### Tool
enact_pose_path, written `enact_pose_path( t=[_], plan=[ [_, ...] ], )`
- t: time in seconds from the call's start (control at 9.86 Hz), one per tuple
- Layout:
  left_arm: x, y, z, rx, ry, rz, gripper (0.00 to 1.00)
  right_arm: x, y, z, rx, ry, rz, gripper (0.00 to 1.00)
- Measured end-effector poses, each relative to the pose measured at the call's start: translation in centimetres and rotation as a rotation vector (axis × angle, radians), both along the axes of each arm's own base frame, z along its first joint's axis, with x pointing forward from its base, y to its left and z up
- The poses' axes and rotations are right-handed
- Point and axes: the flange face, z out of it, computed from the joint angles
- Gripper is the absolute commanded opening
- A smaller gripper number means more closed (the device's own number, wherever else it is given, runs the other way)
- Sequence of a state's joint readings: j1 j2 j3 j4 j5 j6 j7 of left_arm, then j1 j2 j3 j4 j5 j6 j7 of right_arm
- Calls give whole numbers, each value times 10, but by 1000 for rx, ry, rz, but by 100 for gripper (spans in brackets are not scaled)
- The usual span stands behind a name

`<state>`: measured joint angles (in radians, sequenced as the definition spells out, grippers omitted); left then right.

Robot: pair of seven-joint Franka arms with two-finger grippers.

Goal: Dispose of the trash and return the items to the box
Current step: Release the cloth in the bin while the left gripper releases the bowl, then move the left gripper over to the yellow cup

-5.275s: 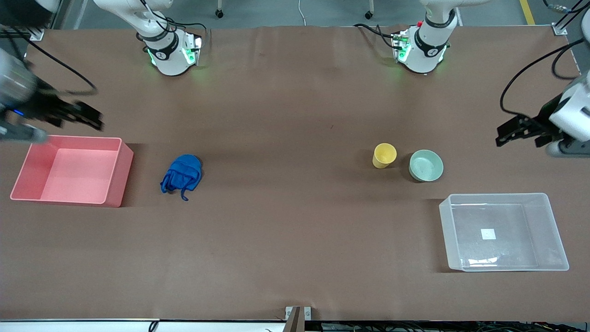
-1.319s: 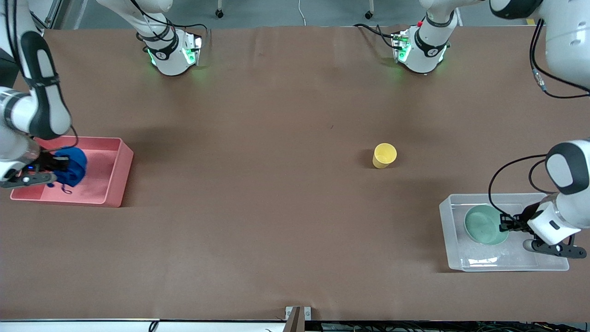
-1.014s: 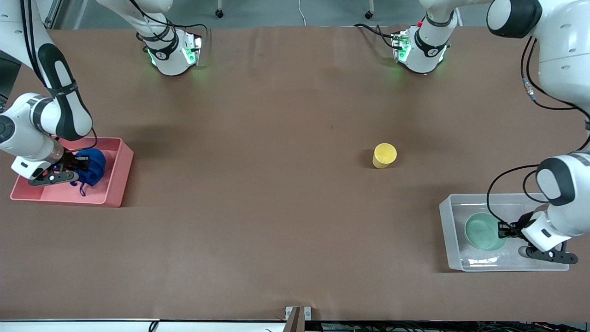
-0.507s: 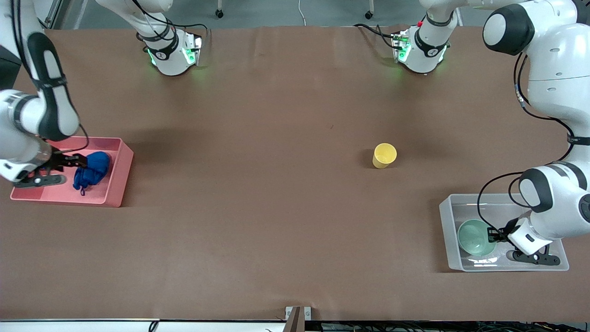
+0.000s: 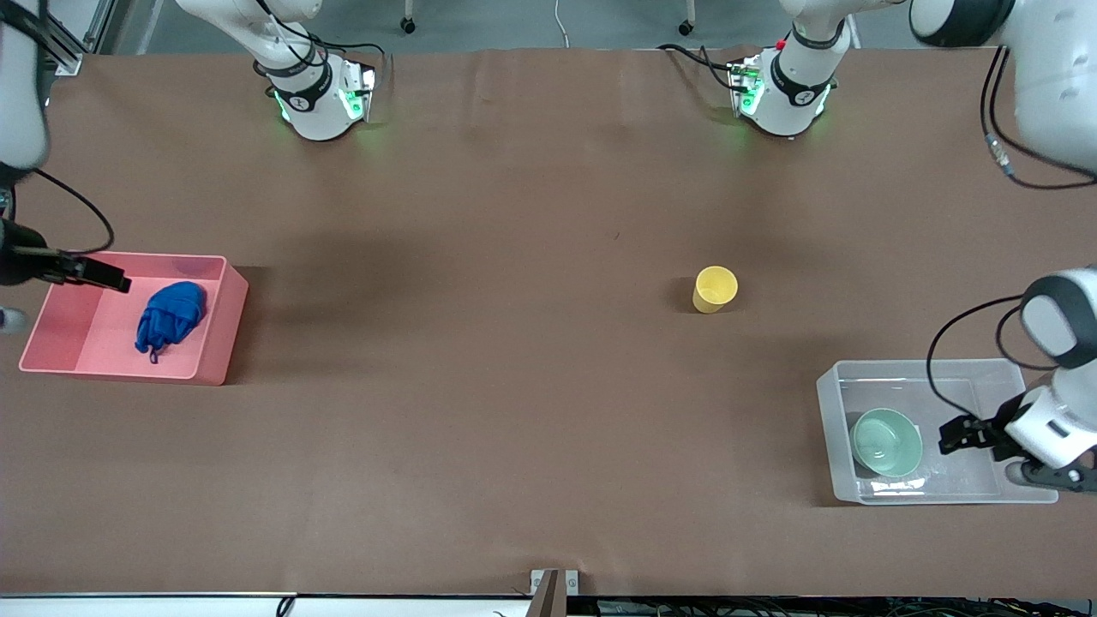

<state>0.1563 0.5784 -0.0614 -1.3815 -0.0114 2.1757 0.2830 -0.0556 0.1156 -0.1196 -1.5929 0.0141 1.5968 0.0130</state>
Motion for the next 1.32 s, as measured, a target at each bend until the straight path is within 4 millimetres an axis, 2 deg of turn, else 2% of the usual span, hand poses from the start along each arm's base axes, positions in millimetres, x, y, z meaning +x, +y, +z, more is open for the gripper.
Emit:
enact_pose_path(
  t=[0.1,0.3,0.51,0.61,0.71,0.91,1.12,1.32],
  plan=[
    [-18,-21,27,-3,4,4,97,-7,3,27,5,-25,-7,100],
    [-62,-55,60,-5,13,5,98,-30,12,66,10,-51,0,100],
    [-114,-82,78,-11,37,23,98,-40,17,101,6,-95,10,100],
    [-142,-103,78,-12,60,31,98,-43,19,113,5,-98,12,100],
    [-167,-124,69,-6,90,27,98,-44,19,115,6,-92,14,100],
    [-203,-161,36,13,165,4,98,-40,20,106,6,-73,16,100],
    [-223,-203,-3,26,237,-34,98,-38,21,103,4,-66,36,100],
    [-230,-240,-44,15,281,-68,98,-38,20,103,2,-66,59,100]
  ],
)
